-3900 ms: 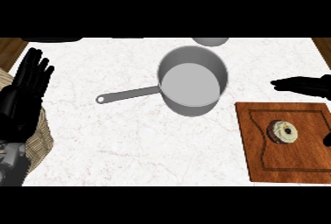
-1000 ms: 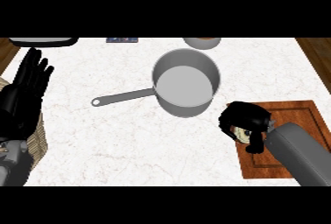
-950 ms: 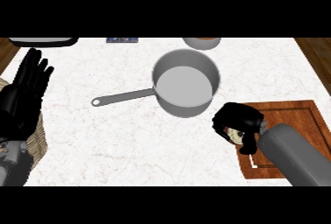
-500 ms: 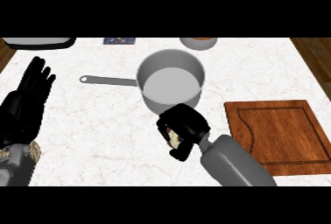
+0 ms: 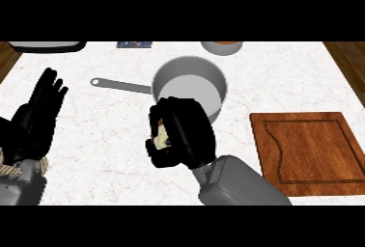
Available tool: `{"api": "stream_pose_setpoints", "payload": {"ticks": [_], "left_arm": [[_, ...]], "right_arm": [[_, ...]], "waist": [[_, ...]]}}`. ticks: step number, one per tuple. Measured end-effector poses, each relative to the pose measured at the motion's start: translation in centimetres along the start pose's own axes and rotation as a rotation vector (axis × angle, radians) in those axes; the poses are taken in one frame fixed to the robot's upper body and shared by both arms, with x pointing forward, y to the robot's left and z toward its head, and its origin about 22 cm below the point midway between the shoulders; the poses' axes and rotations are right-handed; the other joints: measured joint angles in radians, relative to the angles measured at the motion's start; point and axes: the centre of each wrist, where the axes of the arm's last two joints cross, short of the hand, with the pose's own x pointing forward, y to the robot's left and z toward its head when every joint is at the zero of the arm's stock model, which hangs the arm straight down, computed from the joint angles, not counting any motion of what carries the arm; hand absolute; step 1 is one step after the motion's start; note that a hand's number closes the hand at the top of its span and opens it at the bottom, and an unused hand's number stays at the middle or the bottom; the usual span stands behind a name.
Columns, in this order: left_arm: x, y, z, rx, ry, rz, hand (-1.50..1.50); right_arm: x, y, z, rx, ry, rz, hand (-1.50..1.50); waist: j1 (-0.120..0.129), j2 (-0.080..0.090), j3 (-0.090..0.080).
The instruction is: Pick the cupcake from the cutting board and place it in the pot
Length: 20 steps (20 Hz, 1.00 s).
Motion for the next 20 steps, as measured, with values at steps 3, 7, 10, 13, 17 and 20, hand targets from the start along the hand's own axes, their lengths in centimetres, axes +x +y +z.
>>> {"api": "stream_pose_setpoints", "payload": {"ticks": [3,7,10,13,17,20], "left_arm": [[-0.1,-0.3,-0.2,-0.007,-0.006,0.003,0.00],[-0.2,-0.3,-0.8,-0.023,-0.021,0.004,0.00],[-0.5,-0.3,-1.0,-0.033,-0.033,0.002,0.00],[-0.4,-0.8,-1.4,-0.039,-0.040,0.008,0.00],[-0.2,-1.2,-1.5,-0.048,-0.054,0.012,0.00],[-0.1,-1.3,-1.6,-0.048,-0.058,0.016,0.00]], "right_arm": [[2.7,-0.6,0.1,-0.110,0.068,0.008,1.50],[5.9,-1.1,0.2,-0.205,0.141,0.014,1.50],[7.7,-1.4,-0.2,-0.248,0.127,0.038,1.50],[8.3,-1.7,-1.2,-0.275,0.135,0.055,1.50],[8.2,-1.8,-2.9,-0.298,0.167,0.053,1.50],[7.6,-1.6,-3.9,-0.331,0.176,0.047,1.50]], "waist": [[0.007,0.007,0.000],[0.026,0.021,0.001],[0.037,0.028,0.002],[0.042,0.035,0.002],[0.051,0.042,0.003],[0.049,0.044,0.004]]}}
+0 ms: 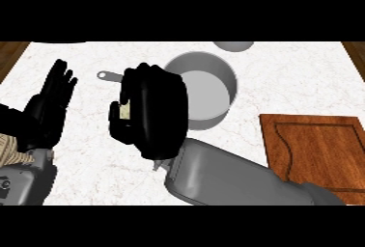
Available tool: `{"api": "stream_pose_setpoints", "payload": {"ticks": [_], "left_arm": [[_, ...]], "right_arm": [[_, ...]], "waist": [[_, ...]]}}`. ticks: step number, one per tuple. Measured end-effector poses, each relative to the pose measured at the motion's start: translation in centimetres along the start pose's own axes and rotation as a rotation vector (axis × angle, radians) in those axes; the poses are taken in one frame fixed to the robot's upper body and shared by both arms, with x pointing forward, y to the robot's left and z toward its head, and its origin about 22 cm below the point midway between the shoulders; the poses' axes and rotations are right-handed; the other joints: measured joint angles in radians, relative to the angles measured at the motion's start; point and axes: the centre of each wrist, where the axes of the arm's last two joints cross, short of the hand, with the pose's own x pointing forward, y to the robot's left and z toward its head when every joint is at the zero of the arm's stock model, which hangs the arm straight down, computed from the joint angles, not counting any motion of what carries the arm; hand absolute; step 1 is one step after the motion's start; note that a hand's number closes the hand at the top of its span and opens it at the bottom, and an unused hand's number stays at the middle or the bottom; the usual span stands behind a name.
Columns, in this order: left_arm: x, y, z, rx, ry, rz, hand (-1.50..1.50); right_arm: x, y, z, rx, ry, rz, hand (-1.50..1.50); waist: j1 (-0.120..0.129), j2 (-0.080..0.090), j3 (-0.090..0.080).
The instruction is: Pick the cupcake from the cutting board and place it in the pot
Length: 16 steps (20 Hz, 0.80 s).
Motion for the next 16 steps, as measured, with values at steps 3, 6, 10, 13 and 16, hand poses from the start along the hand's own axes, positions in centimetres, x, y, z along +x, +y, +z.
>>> {"api": "stream_pose_setpoints", "payload": {"ticks": [3,6,10,13,16], "left_arm": [[-0.5,0.4,0.1,0.017,0.004,-0.002,0.00],[-0.6,0.6,0.5,0.019,0.006,-0.006,0.00],[-0.4,-0.1,0.5,0.009,0.002,-0.003,0.00],[-0.4,-0.3,-0.1,0.010,-0.002,0.001,0.00],[-0.3,-0.2,-0.3,0.002,-0.004,0.001,0.00]], "right_arm": [[-1.6,1.9,-1.2,-0.049,0.018,0.145,1.50],[-3.3,3.3,-2.3,-0.078,0.043,0.267,1.50],[-6.2,5.1,-3.5,-0.073,0.089,0.357,1.50],[-7.5,5.7,-4.6,-0.055,0.125,0.380,1.50],[-8.9,5.9,-5.4,-0.018,0.197,0.337,-1.50]], "waist": [[-0.012,-0.001,0.000],[-0.013,0.000,0.000],[-0.011,0.003,0.001],[-0.008,0.006,0.001],[-0.003,0.008,0.001]]}}
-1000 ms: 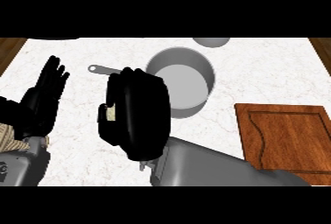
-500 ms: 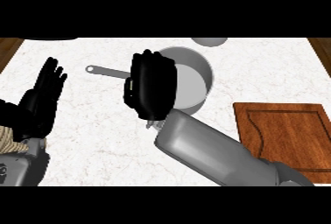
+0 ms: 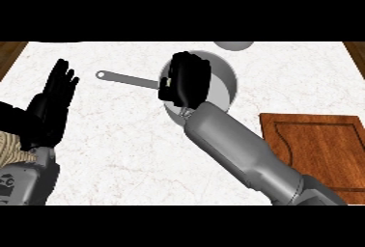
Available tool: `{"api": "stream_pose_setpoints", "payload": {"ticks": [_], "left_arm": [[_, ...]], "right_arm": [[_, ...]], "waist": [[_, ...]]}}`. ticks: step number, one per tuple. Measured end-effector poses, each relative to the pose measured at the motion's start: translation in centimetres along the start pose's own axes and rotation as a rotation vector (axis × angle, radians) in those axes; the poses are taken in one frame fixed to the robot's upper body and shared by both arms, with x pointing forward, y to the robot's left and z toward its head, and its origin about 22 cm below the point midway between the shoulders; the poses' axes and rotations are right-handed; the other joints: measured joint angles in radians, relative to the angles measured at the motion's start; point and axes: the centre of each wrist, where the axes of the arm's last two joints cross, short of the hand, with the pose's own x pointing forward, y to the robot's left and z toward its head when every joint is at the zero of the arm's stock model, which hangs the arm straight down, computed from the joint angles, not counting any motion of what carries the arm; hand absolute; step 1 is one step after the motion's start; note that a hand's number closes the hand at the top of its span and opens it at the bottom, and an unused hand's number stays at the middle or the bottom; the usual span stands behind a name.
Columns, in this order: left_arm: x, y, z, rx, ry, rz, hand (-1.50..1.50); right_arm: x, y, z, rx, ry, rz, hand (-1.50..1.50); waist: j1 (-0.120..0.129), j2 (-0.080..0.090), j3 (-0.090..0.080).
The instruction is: Pick the cupcake from the cutting board and place it in the pot
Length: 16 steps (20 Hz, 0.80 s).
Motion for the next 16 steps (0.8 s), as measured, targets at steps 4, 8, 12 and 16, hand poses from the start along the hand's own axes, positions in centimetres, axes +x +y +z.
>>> {"api": "stream_pose_setpoints", "payload": {"ticks": [4,8,12,16], "left_arm": [[0.1,0.6,0.1,-0.009,0.001,0.001,0.00],[0.5,0.5,0.1,-0.019,-0.006,0.010,0.00],[0.1,0.2,0.1,-0.019,-0.010,0.007,0.00],[0.1,0.4,-0.3,-0.006,-0.009,0.004,0.00]], "right_arm": [[-2.3,1.4,-0.4,0.092,0.105,-0.077,-1.50],[-3.5,1.9,-0.6,0.165,0.128,-0.214,-1.50],[-4.1,1.7,-0.4,0.158,0.103,-0.393,-1.50],[-4.2,0.9,-0.4,0.094,0.093,-0.582,-1.50]], "waist": [[0.008,0.003,0.001],[0.016,0.005,0.002],[0.021,0.008,0.002],[0.012,0.007,0.002]]}}
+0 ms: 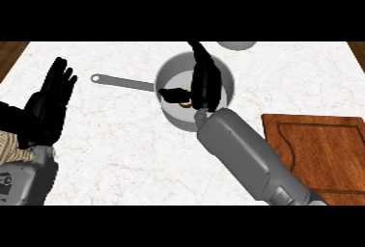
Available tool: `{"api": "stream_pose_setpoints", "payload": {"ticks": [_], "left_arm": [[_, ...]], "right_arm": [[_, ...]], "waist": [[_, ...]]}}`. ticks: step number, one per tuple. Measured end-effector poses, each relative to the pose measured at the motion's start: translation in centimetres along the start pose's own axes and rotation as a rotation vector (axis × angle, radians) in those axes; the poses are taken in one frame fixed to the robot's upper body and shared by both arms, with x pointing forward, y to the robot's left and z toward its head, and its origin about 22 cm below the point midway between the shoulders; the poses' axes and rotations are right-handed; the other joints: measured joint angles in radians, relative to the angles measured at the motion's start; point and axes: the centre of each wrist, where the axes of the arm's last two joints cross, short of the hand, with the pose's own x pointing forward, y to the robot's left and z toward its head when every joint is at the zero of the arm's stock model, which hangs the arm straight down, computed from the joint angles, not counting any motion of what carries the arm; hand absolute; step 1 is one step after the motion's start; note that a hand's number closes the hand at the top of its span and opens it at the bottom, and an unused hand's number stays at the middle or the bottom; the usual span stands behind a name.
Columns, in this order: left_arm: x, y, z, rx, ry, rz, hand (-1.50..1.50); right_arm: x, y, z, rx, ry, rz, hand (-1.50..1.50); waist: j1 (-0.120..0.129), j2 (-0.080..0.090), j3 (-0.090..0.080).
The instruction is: Pick the cupcake from the cutting board and place it in the pot
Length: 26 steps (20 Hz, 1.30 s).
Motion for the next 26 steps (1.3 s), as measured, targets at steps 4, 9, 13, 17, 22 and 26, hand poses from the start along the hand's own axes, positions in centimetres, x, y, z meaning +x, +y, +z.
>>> {"api": "stream_pose_setpoints", "payload": {"ticks": [4,9,13,17,22,26], "left_arm": [[-0.4,0.2,0.4,0.009,0.005,-0.007,0.00],[-0.9,1.0,0.6,0.031,0.019,-0.009,0.00],[-1.3,1.5,0.7,0.042,0.021,-0.010,0.00],[-0.6,1.4,0.7,0.044,0.023,-0.005,0.00],[-0.5,1.4,1.1,0.043,0.015,-0.008,0.00],[-0.3,1.4,1.1,0.041,0.022,-0.007,0.00]], "right_arm": [[-0.6,-1.0,-0.1,-0.031,-0.003,-0.142,-1.50],[-2.3,-3.5,-0.9,-0.041,-0.003,-0.241,-1.50],[-4.4,-6.7,-0.5,-0.031,-0.003,-0.273,-1.50],[-6.2,-9.5,-0.2,-0.010,-0.004,-0.288,-1.50],[-7.6,-12.6,1.5,0.010,-0.013,-0.281,-1.50],[-8.5,-14.6,1.7,0.015,-0.005,-0.274,-1.50]], "waist": [[-0.015,-0.006,0.000],[-0.035,-0.012,-0.001],[-0.047,-0.016,-0.002],[-0.048,-0.016,-0.002],[-0.050,-0.017,-0.002],[-0.049,-0.017,-0.002]]}}
